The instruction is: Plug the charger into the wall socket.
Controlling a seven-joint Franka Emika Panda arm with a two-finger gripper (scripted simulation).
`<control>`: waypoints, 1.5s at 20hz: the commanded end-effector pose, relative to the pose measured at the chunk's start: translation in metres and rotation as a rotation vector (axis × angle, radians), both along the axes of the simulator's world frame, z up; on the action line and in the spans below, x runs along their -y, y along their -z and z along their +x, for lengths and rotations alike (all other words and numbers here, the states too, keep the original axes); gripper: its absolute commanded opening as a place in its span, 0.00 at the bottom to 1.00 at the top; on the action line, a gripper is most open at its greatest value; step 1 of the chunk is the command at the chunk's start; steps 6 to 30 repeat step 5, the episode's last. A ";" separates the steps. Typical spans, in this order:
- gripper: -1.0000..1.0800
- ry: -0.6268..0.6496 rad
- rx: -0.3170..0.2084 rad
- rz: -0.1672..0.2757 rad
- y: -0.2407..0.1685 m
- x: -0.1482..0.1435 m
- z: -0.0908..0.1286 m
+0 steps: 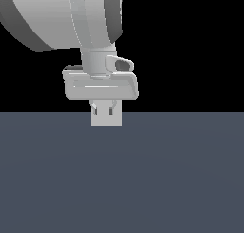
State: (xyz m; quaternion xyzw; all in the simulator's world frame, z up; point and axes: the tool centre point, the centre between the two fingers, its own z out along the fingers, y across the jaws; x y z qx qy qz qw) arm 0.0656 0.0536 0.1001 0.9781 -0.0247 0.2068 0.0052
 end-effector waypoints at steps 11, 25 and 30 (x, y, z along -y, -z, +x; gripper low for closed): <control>0.00 0.000 0.000 0.000 0.000 0.000 0.006; 0.00 0.000 0.000 0.000 0.000 0.000 0.006; 0.00 0.000 0.000 0.000 0.000 0.000 0.006</control>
